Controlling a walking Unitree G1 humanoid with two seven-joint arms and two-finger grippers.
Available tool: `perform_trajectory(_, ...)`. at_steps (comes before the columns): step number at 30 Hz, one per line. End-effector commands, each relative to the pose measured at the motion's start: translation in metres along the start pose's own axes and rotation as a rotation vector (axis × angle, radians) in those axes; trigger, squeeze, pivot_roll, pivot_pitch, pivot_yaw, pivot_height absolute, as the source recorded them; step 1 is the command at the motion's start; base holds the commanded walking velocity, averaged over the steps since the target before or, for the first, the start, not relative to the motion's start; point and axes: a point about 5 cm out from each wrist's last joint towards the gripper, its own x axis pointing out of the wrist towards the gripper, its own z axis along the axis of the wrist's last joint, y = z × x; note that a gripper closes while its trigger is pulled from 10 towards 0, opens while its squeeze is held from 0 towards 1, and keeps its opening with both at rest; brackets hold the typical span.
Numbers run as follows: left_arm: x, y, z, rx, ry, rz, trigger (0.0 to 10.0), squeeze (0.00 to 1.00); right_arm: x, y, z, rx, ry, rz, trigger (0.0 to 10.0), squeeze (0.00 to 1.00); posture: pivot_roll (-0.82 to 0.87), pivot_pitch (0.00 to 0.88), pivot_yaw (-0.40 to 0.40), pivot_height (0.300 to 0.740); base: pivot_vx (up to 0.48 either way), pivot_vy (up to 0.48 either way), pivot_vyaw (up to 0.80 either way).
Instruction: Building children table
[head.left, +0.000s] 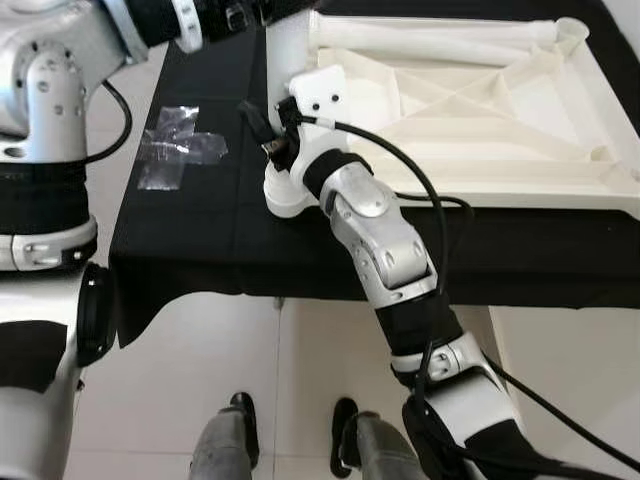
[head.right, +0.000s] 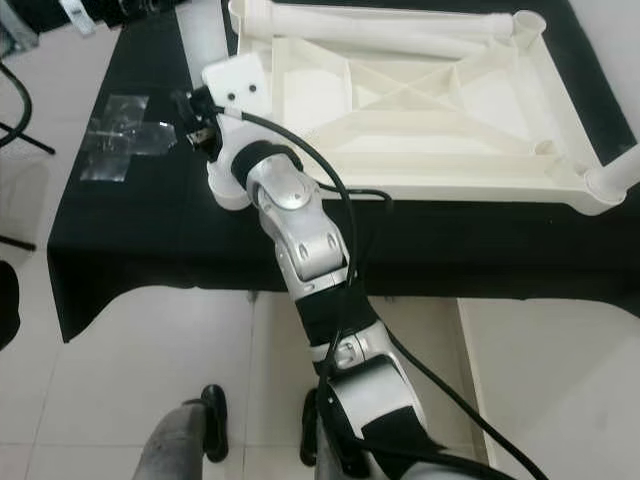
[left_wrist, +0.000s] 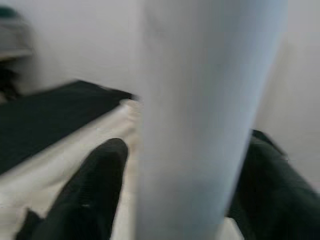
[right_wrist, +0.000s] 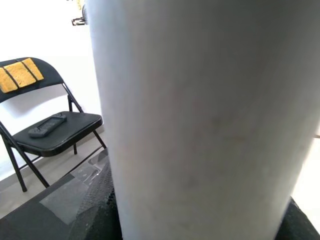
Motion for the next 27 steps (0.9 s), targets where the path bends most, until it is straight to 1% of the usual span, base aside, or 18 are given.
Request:
perform_trajectory(1, 0.005, -0.006, 0.003, -0.011, 0.005, -0.073, 0.0, 0.00, -0.010, -0.005, -0.053, 0.074, 0.225, -0.049, 10.0, 0.00, 0.15, 0.311, -0.036, 0.740, 0.000, 0.000, 0.00)
perform_trajectory(3, 0.007, -0.010, 0.006, 0.033, 0.022, -0.114, 0.0, 0.00, -0.010, -0.005, -0.053, 0.074, 0.223, -0.049, 10.0, 0.00, 0.16, 0.309, -0.034, 0.740, 0.000, 0.000, 0.00)
perform_trajectory(4, 0.007, -0.010, 0.006, 0.033, 0.022, -0.114, 0.0, 0.00, -0.010, -0.005, -0.053, 0.074, 0.223, -0.049, 10.0, 0.00, 0.16, 0.309, -0.034, 0.740, 0.000, 0.000, 0.00)
perform_trajectory(7, 0.008, -0.011, 0.009, 0.085, 0.039, -0.136, 0.0, 0.00, -0.009, -0.004, -0.051, 0.082, 0.201, -0.039, 10.0, 0.00, 0.16, 0.305, -0.030, 0.740, 0.000, 0.000, 0.00)
perform_trajectory(9, 0.008, -0.011, 0.009, 0.098, 0.044, -0.140, 0.0, 0.00, -0.008, -0.002, -0.049, 0.083, 0.190, -0.034, 10.0, 0.00, 0.16, 0.301, -0.028, 0.740, 0.000, 0.000, 0.00)
perform_trajectory(17, 0.007, -0.009, 0.009, 0.101, 0.046, -0.156, 0.0, 0.00, -0.008, 0.001, -0.046, 0.089, 0.163, -0.011, 10.0, 0.00, 0.17, 0.293, -0.027, 0.740, 0.000, 0.000, 0.00)
perform_trajectory(18, 0.007, -0.009, 0.009, 0.098, 0.047, -0.159, 0.0, 0.00, -0.008, 0.002, -0.044, 0.101, 0.149, 0.009, 10.0, 0.33, 0.17, 0.291, -0.027, 0.740, 0.000, 0.000, 0.00)
perform_trajectory(19, 0.007, -0.010, 0.009, 0.095, 0.048, -0.165, 0.0, 0.00, -0.008, 0.001, -0.040, 0.124, 0.119, 0.035, 10.0, 1.00, 0.17, 0.290, -0.028, 0.740, 0.000, 0.000, 0.00)
perform_trajectory(23, 0.007, -0.010, 0.008, 0.090, 0.045, -0.173, 0.0, 0.00, -0.006, -0.001, -0.034, 0.143, 0.079, 0.066, 10.0, 1.00, 0.17, 0.289, -0.030, 0.740, 0.000, 0.000, 0.00)
perform_trajectory(24, 0.008, -0.011, 0.009, 0.086, 0.040, -0.181, 0.0, 0.00, -0.004, -0.004, -0.022, 0.158, 0.011, 0.156, 10.0, 1.00, 0.17, 0.289, -0.032, 0.740, 0.000, 0.000, 0.00)
perform_trajectory(25, 0.008, -0.011, 0.009, 0.086, 0.040, -0.181, 0.0, 0.00, -0.004, -0.004, -0.022, 0.158, 0.011, 0.156, 10.0, 1.00, 0.17, 0.289, -0.032, 0.740, 0.000, 0.000, 0.00)
perform_trajectory(26, 0.008, -0.012, 0.009, 0.083, 0.037, -0.187, 0.0, 0.00, -0.003, -0.006, -0.015, 0.161, -0.021, 0.214, 10.0, 1.00, 0.17, 0.289, -0.033, 0.740, 0.000, 0.000, 0.00)
perform_trajectory(27, 0.008, -0.012, 0.009, 0.083, 0.037, -0.187, 0.0, 0.00, -0.003, -0.006, -0.015, 0.161, -0.021, 0.214, 10.0, 1.00, 0.17, 0.289, -0.033, 0.740, 0.000, 0.000, 0.00)
